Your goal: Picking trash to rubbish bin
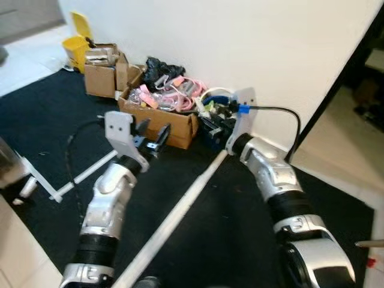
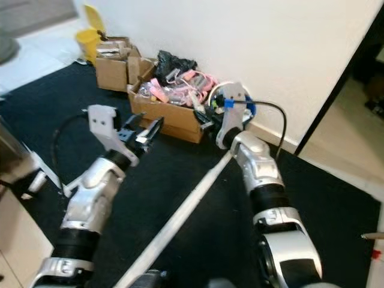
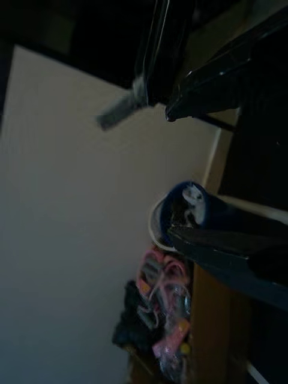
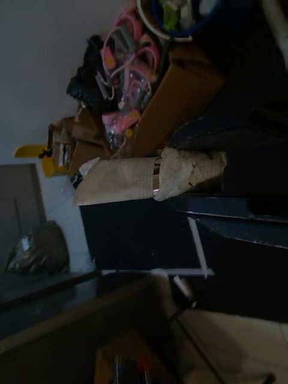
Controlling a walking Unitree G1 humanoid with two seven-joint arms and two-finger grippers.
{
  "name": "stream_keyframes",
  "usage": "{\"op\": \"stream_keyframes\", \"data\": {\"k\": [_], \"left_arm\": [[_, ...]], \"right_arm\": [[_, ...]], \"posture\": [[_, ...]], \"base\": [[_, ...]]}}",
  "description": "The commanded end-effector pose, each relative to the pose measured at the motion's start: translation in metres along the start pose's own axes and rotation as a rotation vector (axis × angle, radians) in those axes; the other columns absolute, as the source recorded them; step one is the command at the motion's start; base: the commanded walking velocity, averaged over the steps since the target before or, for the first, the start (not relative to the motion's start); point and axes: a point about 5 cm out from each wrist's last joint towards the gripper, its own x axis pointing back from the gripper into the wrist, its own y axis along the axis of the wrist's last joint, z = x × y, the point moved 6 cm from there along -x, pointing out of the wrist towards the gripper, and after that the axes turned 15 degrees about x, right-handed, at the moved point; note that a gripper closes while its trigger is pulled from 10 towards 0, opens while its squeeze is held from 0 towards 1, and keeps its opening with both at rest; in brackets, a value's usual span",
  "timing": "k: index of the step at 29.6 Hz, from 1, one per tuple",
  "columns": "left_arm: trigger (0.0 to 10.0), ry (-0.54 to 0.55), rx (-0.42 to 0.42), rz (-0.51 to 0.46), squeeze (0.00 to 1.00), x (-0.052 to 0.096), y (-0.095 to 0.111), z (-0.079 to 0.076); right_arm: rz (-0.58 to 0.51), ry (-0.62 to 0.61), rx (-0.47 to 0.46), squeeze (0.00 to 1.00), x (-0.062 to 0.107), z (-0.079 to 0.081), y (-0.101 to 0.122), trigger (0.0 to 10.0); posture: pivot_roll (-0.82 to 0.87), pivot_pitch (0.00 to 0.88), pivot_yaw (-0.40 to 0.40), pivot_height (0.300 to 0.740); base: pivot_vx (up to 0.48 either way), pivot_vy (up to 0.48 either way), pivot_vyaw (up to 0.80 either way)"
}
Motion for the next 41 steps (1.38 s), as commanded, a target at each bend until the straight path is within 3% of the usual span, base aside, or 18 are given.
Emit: {"op": "stream_keyframes", "data": {"k": [1,21,41], "left_arm": [[10.0,0.017,0.001,-0.001,0.0,0.0027,0.0,0.0049],[10.0,0.061,0.022,-0.036,0.0,0.0037,0.005,0.0107],[10.0,0.052,0.048,-0.031,0.0,0.0036,0.0043,0.0107]], "right_arm": [[-0.001,0.018,-0.002,0.0,-0.0032,0.0078,-0.0004,10.0],[-0.008,0.008,-0.017,0.0,-0.0035,0.0059,0.0003,10.0],[0.006,-0.004,-0.024,0.0,-0.0033,0.0038,-0.0012,10.0]], "posture": [[-0.08,0.0,-0.058,0.74],[-0.08,0.0,-0.056,0.74],[-0.08,0.0,-0.053,0.74]], "base": [[0.0,0.0,0.79],[0.0,0.0,0.79],[0.449,0.0,0.0]]}}
